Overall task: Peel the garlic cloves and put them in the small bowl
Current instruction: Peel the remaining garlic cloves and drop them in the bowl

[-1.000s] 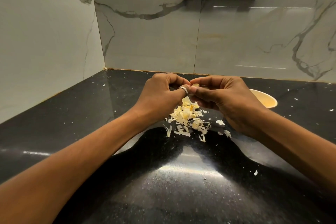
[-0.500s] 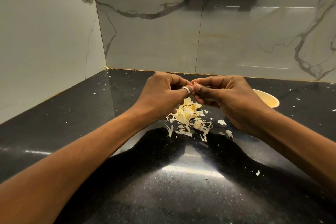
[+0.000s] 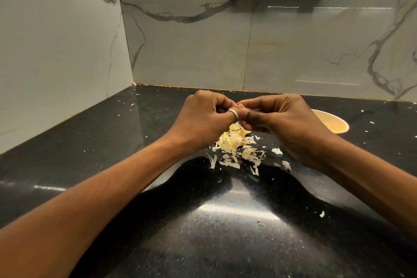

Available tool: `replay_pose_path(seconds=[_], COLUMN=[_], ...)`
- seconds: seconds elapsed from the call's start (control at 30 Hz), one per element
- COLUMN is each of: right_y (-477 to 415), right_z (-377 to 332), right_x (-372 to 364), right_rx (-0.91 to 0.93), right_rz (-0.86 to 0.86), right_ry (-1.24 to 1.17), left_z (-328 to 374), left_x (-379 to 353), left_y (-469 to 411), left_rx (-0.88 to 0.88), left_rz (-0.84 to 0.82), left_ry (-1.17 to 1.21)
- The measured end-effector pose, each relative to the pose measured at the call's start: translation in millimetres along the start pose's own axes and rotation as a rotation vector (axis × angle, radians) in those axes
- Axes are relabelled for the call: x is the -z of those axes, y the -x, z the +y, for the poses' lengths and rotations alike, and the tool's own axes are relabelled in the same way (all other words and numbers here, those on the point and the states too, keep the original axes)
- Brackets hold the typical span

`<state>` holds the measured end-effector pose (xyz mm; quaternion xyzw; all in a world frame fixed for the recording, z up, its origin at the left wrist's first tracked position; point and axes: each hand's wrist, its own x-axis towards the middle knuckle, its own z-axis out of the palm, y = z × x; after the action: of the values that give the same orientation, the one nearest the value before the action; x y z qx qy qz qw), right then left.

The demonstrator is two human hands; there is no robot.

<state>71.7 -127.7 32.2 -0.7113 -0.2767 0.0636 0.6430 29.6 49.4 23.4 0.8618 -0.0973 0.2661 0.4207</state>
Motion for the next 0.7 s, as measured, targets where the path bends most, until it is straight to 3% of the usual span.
replay_pose_path(seconds=[0.43,0.7], right_y=[0.4,-1.1], right_z=[-4.9,-3.9], right_x=[-3.5,-1.3], right_rx=[-0.071,-0.121], right_rz=[0.021,0.037], right_ry=[-0.154,-0.206], left_z=[1.8,0.8], left_x=[0.5,0.4], left_y=[1.3,0.6], left_rx=[0.083,0.080], left_rz=[-0.002,0.041], left_ry=[0.070,-0.025])
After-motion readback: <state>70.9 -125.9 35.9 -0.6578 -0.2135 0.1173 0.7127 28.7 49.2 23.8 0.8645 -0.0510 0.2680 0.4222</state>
